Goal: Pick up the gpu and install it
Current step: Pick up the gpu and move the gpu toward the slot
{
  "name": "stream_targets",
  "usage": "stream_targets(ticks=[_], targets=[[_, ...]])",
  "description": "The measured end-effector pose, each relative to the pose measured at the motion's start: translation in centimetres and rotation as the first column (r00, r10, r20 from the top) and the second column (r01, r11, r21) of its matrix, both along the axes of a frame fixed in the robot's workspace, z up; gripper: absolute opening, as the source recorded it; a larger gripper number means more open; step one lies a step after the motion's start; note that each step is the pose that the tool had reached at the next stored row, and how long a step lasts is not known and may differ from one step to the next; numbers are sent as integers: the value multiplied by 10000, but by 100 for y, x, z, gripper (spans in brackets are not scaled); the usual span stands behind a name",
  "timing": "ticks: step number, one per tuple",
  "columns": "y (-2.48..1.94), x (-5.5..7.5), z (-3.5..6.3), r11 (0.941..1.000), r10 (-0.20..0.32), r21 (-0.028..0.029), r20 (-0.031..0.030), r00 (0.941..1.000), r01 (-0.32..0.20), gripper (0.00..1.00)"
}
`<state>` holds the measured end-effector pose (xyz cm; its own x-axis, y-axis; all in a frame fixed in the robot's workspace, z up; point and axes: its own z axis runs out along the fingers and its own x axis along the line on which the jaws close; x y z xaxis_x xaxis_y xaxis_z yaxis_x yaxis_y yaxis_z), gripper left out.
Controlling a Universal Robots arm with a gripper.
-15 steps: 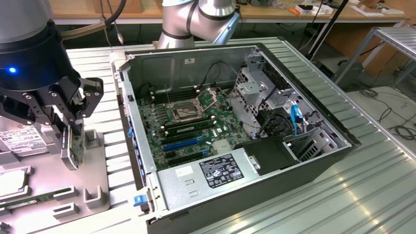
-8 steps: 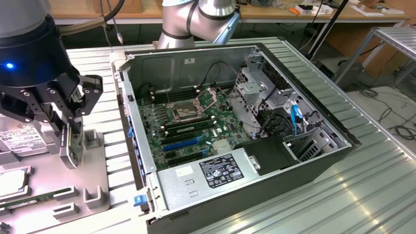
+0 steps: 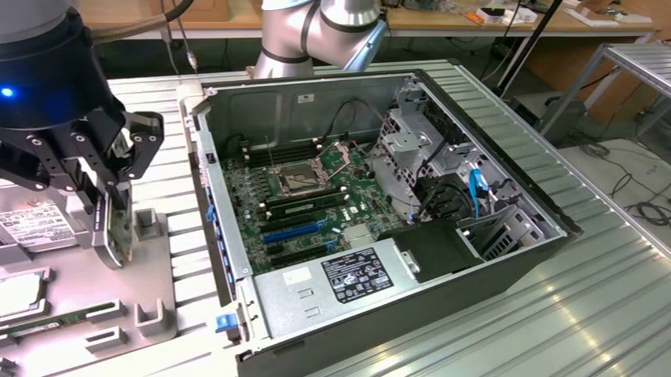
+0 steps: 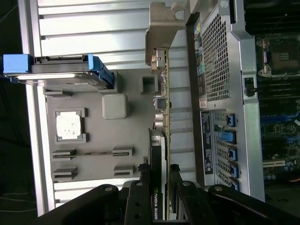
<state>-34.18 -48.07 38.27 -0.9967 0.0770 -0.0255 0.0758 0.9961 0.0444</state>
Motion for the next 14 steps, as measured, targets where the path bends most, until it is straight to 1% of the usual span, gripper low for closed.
stream_targets(ticks=[14], targets=[[0, 0, 118, 10000, 0, 0, -1, 10000, 0, 27]])
